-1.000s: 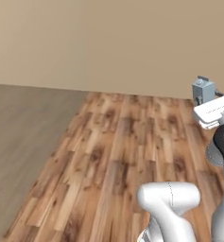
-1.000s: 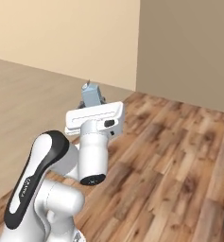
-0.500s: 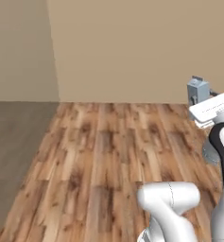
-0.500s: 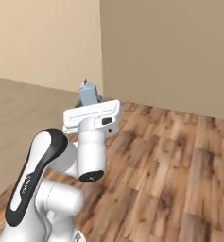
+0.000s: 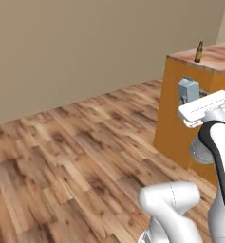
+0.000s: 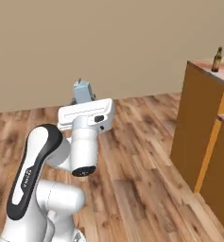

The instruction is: Move the drinks to the dining counter.

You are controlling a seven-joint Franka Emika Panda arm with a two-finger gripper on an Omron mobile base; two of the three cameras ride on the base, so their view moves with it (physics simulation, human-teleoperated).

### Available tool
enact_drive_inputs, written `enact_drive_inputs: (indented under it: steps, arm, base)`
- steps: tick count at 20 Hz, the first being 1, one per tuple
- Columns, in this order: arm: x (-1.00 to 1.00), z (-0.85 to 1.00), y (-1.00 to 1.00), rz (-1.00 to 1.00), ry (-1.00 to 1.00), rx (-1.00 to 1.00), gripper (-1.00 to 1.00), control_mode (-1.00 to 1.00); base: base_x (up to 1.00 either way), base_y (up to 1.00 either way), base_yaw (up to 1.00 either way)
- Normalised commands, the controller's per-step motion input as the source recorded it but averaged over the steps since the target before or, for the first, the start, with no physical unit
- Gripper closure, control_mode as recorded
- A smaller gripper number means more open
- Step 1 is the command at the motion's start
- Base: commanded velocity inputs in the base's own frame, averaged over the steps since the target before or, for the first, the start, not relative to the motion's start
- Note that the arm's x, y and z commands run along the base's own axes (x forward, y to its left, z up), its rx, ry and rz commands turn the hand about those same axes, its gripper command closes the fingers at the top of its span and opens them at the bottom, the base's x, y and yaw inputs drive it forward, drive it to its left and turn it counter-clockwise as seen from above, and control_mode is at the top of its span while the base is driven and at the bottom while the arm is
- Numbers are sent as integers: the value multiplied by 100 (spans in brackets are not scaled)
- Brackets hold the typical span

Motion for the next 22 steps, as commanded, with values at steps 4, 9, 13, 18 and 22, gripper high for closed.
enact_drive_inputs:
  steps: [4, 9, 13, 18, 22]
  arm:
    - [0, 0, 0, 0, 0, 0, 100, 100]
    - [0, 0, 0, 0, 0, 0, 100, 100]
    - [0, 0, 0, 0, 0, 0, 100, 100]
    - [0, 0, 0, 0, 0, 0, 100, 100]
    - [0, 0, 0, 0, 0, 0, 100, 100]
  base:
    - [4, 32, -88]
    - [32, 100, -34]
    - [76, 100, -18]
    - [83, 100, -16]
    - [91, 100, -16]
